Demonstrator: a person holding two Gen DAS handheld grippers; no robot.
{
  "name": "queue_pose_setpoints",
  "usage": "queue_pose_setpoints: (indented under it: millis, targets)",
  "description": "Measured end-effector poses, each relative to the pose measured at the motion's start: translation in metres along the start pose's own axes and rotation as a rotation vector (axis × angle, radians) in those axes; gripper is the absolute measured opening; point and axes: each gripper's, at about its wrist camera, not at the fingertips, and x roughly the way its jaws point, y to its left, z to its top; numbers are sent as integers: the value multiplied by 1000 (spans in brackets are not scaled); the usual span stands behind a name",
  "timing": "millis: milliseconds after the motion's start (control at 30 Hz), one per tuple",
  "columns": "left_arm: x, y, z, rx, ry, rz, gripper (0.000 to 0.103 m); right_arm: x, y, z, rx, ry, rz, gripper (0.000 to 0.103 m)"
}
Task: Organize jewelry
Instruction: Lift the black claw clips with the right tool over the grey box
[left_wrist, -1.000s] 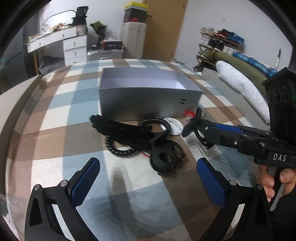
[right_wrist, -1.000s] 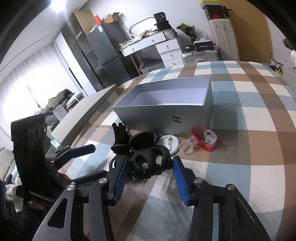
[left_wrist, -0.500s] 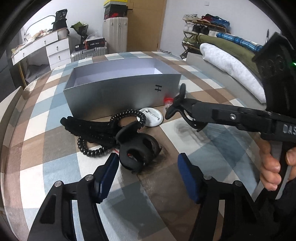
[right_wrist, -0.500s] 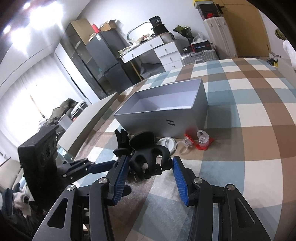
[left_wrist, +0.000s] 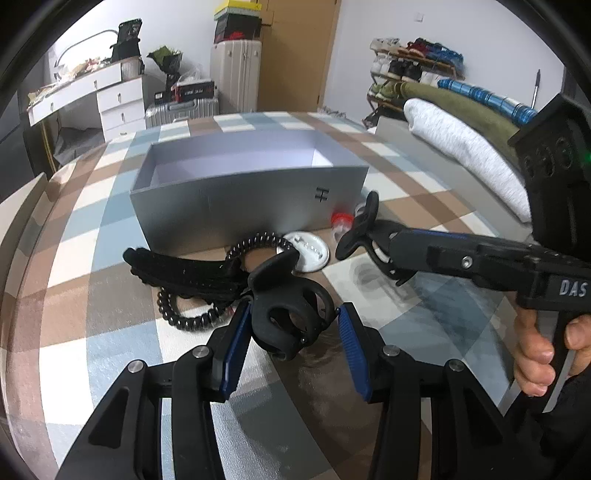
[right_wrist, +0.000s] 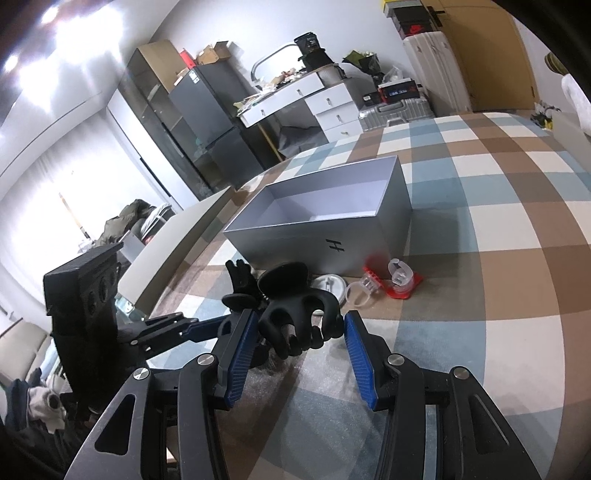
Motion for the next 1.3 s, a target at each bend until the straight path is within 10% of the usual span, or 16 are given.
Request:
queue_pose_setpoints:
  millis: [1300]
  targets:
    - [-32, 37, 49, -101, -251, 35, 42, -11, 0, 53, 36, -177, 27, 47]
